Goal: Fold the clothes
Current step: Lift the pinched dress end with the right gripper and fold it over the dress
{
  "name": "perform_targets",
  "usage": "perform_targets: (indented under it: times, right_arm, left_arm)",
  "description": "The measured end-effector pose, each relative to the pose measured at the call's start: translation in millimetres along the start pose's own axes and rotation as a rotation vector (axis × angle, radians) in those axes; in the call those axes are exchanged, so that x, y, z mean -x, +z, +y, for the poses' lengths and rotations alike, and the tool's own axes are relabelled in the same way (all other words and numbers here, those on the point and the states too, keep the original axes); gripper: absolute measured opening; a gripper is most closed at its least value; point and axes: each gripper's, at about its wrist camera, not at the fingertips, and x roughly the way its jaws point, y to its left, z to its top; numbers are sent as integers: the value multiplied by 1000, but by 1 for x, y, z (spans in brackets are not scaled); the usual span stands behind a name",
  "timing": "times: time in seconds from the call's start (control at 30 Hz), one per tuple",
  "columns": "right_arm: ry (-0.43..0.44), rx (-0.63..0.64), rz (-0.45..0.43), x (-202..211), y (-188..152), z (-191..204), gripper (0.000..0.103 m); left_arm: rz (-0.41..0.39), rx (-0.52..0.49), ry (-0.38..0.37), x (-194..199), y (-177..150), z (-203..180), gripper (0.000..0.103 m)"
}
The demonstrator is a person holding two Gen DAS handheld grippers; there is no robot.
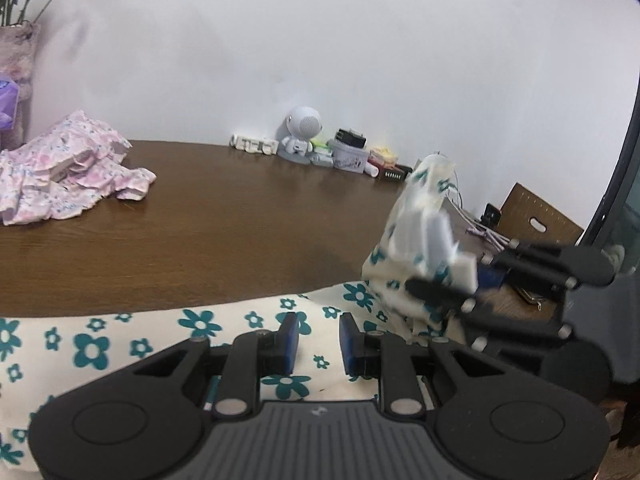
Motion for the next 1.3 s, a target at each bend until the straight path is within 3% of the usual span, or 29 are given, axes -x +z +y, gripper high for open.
perform_targets:
  times: [0.6, 0.9, 1.1, 1.23, 1.3]
  right_arm:
    - [67, 137, 89, -14, -11, 54, 15]
    - [89, 197, 100, -17, -18, 66, 16]
    - [102, 201, 101, -20, -19, 67, 19]
    - [117, 173, 94, -18, -19, 64, 24]
    - [137, 133, 88, -15, -18, 58, 33]
  left_arm:
    - [-57, 3, -60, 21, -3, 4, 20]
    - [-88, -66, -74, 11, 14, -22, 20]
    - [2, -34, -15, -29, 20, -18, 19]
    - [66, 52, -33, -47, 15, -1, 19]
    - [78, 74, -38, -50, 13, 5, 19]
